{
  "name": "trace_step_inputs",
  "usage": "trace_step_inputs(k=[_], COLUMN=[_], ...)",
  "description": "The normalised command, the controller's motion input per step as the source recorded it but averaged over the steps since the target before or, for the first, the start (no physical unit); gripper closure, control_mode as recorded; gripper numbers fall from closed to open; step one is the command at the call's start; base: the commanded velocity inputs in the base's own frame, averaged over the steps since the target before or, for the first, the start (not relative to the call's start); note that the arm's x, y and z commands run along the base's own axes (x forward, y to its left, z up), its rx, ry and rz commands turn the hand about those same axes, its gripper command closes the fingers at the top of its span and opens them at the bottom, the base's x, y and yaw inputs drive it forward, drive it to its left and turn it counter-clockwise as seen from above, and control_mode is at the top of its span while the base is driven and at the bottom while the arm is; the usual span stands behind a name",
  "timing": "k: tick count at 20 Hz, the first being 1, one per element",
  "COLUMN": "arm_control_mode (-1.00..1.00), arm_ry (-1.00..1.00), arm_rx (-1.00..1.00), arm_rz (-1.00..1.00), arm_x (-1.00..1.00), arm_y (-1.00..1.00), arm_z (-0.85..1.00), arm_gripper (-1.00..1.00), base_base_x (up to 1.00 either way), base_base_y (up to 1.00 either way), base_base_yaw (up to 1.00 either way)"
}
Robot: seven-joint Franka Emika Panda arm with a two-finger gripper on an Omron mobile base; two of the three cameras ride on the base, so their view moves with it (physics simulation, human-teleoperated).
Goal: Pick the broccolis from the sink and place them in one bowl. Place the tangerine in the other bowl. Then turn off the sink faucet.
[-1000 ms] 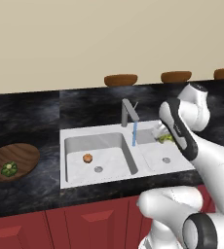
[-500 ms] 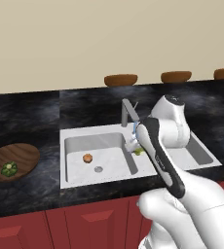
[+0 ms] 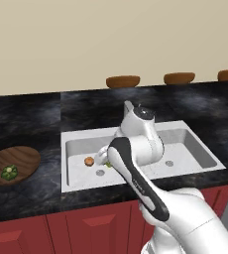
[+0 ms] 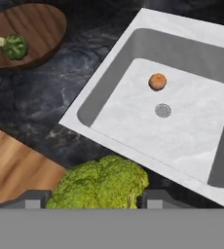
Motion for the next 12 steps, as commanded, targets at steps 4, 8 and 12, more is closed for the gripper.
trace_step_inputs(k=[4,8,12], arm_control_mode=[-1.00,-1.00,-1.00], arm_ry=[0.03,0.09,0.14], arm_rx=[0.00,0.00,0.00], arm_rz=[0.08,0.11,0.13], arm_x=[0.00,0.17,0.39], arm_y=[0.95,0.85,0.78], arm_z=[0.00,0.02,0.14], arm_gripper=[1.00,1.00,1.00], base_base_x=[0.00,0.00,0.00], base_base_y=[0.00,0.00,0.00], base_base_yaw=[0.00,0.00,0.00])
